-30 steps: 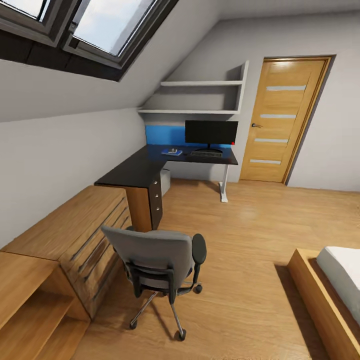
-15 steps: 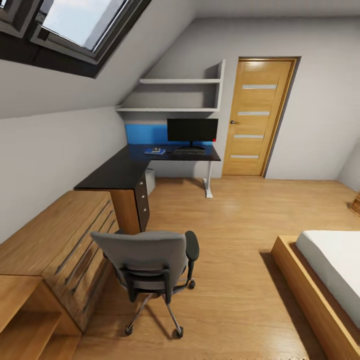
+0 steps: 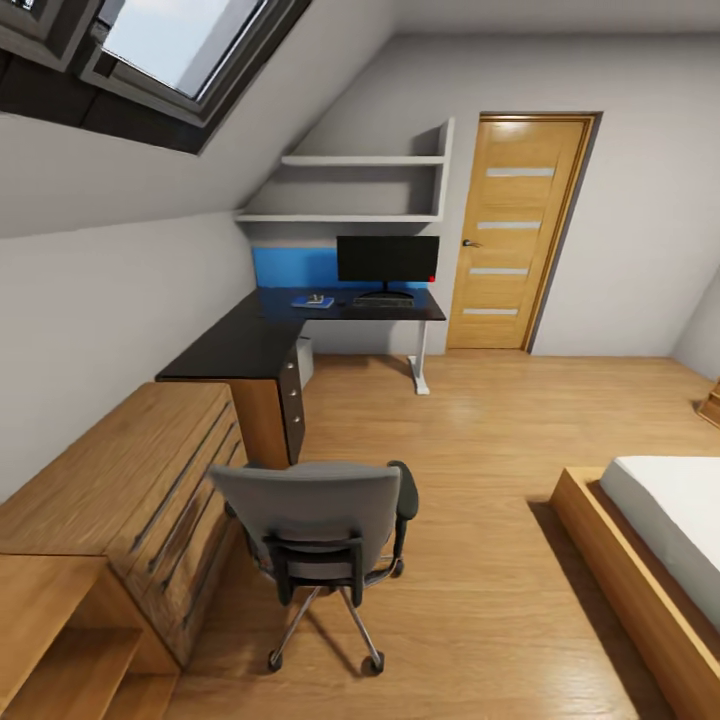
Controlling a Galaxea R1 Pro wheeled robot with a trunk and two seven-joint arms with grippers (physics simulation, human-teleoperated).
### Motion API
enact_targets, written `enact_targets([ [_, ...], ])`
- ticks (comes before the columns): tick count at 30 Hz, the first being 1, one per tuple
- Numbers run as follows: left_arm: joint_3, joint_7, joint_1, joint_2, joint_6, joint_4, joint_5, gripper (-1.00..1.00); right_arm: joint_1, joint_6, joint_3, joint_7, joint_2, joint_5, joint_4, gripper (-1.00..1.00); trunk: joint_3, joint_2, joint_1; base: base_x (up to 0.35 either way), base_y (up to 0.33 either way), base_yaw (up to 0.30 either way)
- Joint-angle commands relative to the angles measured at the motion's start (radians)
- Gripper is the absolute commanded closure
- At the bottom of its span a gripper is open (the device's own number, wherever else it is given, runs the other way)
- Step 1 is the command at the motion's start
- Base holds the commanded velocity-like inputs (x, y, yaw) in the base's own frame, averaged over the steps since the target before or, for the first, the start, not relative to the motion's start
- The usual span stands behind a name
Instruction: In the bedroom, organize the workspace by keeping the computer under the desk, ensuring the monitor is on the desk, placing the keyboard on the desk next to the monitor, placing the mouse on the desk next to the keyboard, moving the folder from the swivel chair onto the desk next to the mouse, stacking the notebook on top of the folder with the pen on top of the notebook, and positioning the swivel chair next to the desk.
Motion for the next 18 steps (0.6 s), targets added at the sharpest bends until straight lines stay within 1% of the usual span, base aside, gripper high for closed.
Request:
enact_targets([
  [1,-0.009,0.009,0.001,0.0,0.001,-0.003,0.002,-1.0,-0.001,-0.003,0.008,-0.004,0.0,-0.005,0.002,-1.0,-0.001,-0.001,0.0,0.0,0.289,-0.001],
  [5,-0.009,0.009,0.001,0.0,0.001,-0.003,0.002,-1.0,-0.001,-0.002,0.008,-0.004,-0.001,-0.005,0.002,-1.0,-0.001,-0.001,0.0,0.016,0.305,0.0],
  [9,-0.01,0.008,0.001,-0.001,0.002,-0.003,0.002,-1.0,-0.001,0.007,0.008,-0.004,-0.001,-0.005,0.002,-1.0,-0.001,-0.001,0.0,0.129,0.292,0.0],
  [11,-0.009,0.007,0.001,-0.001,0.003,-0.003,0.002,-1.0,-0.001,0.015,0.009,-0.003,-0.001,-0.005,0.002,-1.0,-0.001,-0.001,0.0,0.104,0.133,0.0],
  [14,-0.009,0.007,0.001,-0.001,0.003,-0.003,0.002,-1.0,-0.001,0.019,0.009,-0.004,0.0,-0.005,0.002,-1.0,-0.001,-0.001,0.0,0.024,0.031,-0.002],
  [18,-0.009,0.007,0.001,-0.001,0.004,-0.003,0.002,-1.0,-0.001,0.019,0.009,-0.003,-0.001,-0.004,0.001,-1.0,0.001,-0.001,0.0,0.007,0.01,-0.101],
])
